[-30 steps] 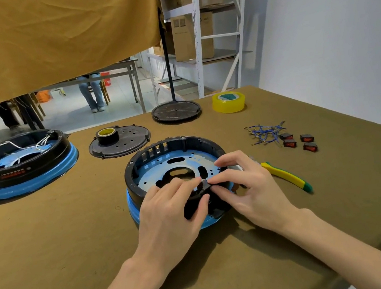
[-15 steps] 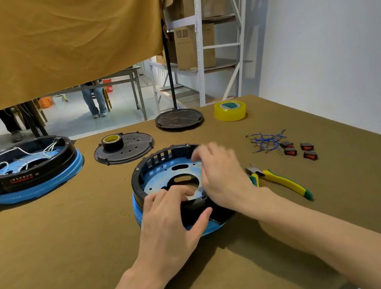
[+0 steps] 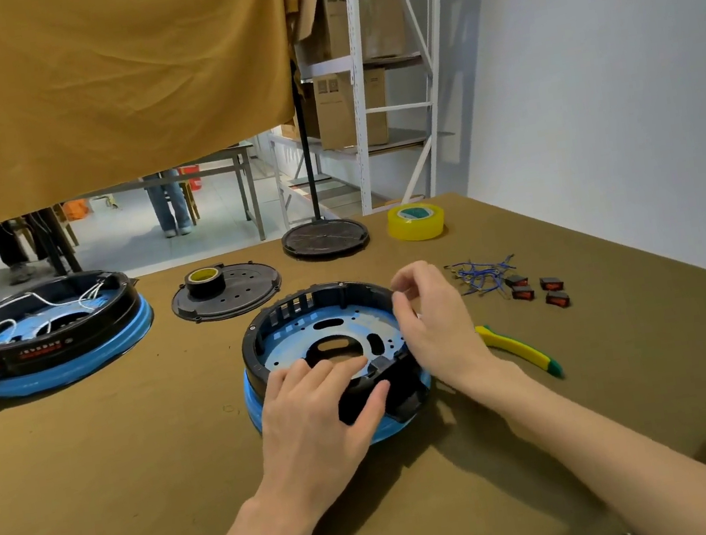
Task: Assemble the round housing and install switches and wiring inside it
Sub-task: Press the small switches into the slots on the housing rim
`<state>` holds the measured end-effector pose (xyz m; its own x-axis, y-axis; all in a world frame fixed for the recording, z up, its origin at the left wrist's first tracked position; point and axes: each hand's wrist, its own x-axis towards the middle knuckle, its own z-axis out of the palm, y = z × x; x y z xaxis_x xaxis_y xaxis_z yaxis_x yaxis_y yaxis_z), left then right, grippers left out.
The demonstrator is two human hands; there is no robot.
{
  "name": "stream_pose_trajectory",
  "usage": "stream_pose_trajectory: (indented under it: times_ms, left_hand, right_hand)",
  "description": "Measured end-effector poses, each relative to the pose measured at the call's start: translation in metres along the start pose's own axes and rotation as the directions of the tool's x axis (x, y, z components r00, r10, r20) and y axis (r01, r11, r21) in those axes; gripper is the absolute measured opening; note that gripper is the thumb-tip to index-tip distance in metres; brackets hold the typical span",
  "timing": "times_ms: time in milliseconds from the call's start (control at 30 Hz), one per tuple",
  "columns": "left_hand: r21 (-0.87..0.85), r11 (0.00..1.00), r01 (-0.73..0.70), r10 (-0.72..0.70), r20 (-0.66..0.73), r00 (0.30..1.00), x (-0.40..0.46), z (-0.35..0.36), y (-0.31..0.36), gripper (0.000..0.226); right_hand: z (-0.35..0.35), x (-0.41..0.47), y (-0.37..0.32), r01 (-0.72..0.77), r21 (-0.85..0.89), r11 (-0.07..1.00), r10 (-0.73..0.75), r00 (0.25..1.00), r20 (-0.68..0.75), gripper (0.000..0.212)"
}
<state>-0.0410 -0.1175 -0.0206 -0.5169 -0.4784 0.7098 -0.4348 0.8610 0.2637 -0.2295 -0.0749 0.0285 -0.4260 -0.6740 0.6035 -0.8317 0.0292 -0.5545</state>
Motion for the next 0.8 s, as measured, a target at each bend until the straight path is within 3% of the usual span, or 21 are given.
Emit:
stream_pose_trajectory:
  times_ms: [133,200,300,400,533,633,800]
  left_hand:
    - [-0.024,0.999,0.027,-0.027,-0.01,1.0,0.0,0.0,0.003,0.045]
    - [-0.049,0.998,0.03,-0.03,-0.014,0.999,0.0,0.0,0.004,0.043]
    - [-0.096,0.995,0.006,-0.011,-0.055,0.998,0.0,0.001,0.003,0.032]
    - [-0.142,0.99,0.001,-0.013,-0.082,0.997,-0.002,0.001,0.001,0.032]
    - [-0.208,0.978,0.032,-0.044,-0.051,0.998,-0.003,-0.003,-0.003,0.041]
    - [-0.152,0.988,0.031,-0.036,-0.025,0.999,0.0,-0.004,-0.003,0.041]
    - [-0.044,0.998,0.041,-0.04,0.03,0.999,0.005,-0.007,0.007,0.042]
  right_hand:
    - [-0.021,0.006,0.028,-0.197,-0.187,0.962,0.219,0.97,0.108,0.015]
    - [-0.025,0.004,0.028,-0.214,-0.097,0.972,0.227,0.964,0.142,0.016]
    - [-0.017,-0.005,0.008,-0.118,0.012,0.993,0.114,0.98,0.165,0.013]
    - [-0.007,0.003,-0.014,0.006,-0.026,1.0,-0.002,0.986,0.169,0.013]
    - [0.012,0.024,-0.031,0.009,-0.214,0.977,0.036,0.978,0.207,0.016]
    - [0.03,0.018,-0.03,0.115,-0.423,0.899,0.032,0.945,0.325,0.018]
    - [0.025,0.023,-0.024,0.149,-0.365,0.919,0.014,0.913,0.408,0.012]
